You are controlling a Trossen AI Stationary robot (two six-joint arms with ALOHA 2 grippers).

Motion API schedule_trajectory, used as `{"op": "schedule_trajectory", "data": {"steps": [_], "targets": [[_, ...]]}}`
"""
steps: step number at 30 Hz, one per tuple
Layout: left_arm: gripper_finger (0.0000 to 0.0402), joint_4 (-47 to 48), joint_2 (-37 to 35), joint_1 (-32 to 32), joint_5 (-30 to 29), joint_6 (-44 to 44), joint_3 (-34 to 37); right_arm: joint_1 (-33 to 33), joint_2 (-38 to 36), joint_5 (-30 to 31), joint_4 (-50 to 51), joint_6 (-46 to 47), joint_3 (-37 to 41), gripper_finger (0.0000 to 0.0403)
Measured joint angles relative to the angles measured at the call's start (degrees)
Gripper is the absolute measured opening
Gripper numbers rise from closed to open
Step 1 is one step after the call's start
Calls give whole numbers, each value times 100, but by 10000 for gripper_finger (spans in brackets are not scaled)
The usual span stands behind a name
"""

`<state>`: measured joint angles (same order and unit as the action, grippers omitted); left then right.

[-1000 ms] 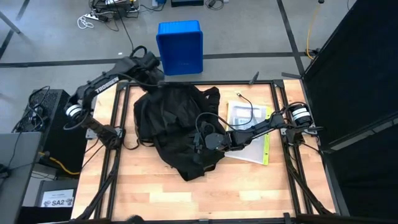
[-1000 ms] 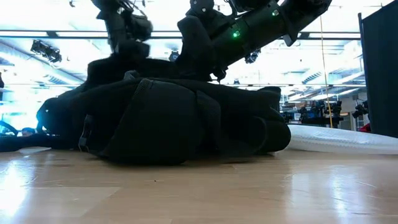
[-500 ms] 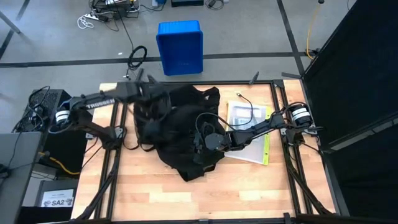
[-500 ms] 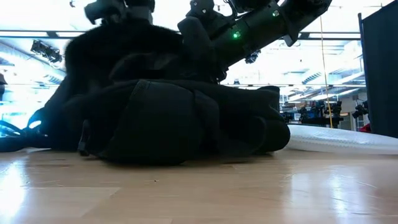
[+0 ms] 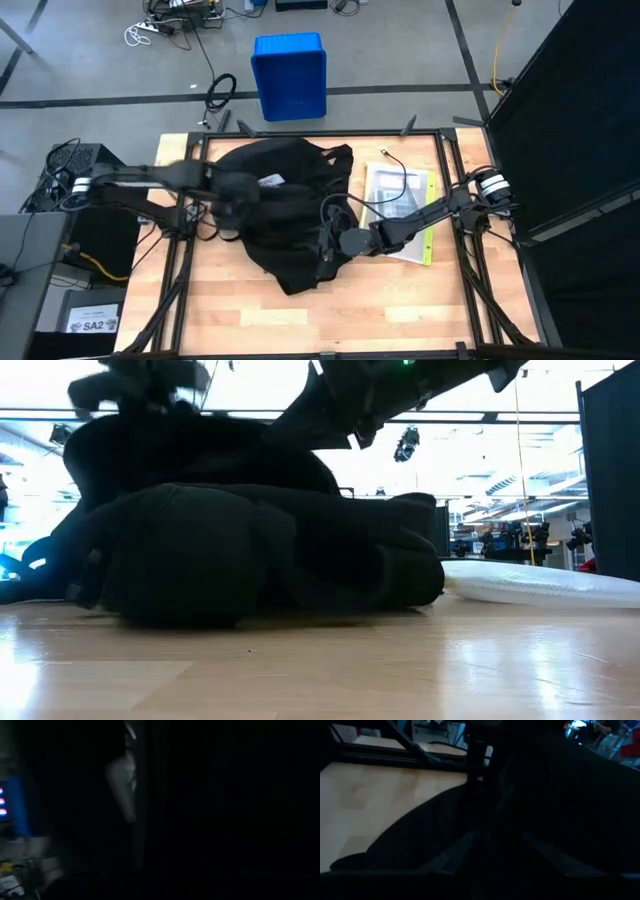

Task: Unpack backpack
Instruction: Remove the black cellphone from the backpack

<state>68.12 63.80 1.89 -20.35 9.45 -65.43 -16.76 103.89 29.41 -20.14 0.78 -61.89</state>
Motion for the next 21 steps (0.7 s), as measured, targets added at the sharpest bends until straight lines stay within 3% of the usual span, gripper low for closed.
{"op": "schedule_trajectory", "data": {"steps": [4,9,15,21], "targets": [[27,-103,-660,434,-75,100,-453,54,3,-22,-4,48,2,128],[93,-36,-883,1189,-76,237,-655,104,3,-70,-46,65,2,127],[168,-12,-360,2056,-152,345,-492,123,5,-68,-125,69,2,125],[194,-443,498,3060,432,994,-249,117,5,-108,-116,70,2,125]]}}
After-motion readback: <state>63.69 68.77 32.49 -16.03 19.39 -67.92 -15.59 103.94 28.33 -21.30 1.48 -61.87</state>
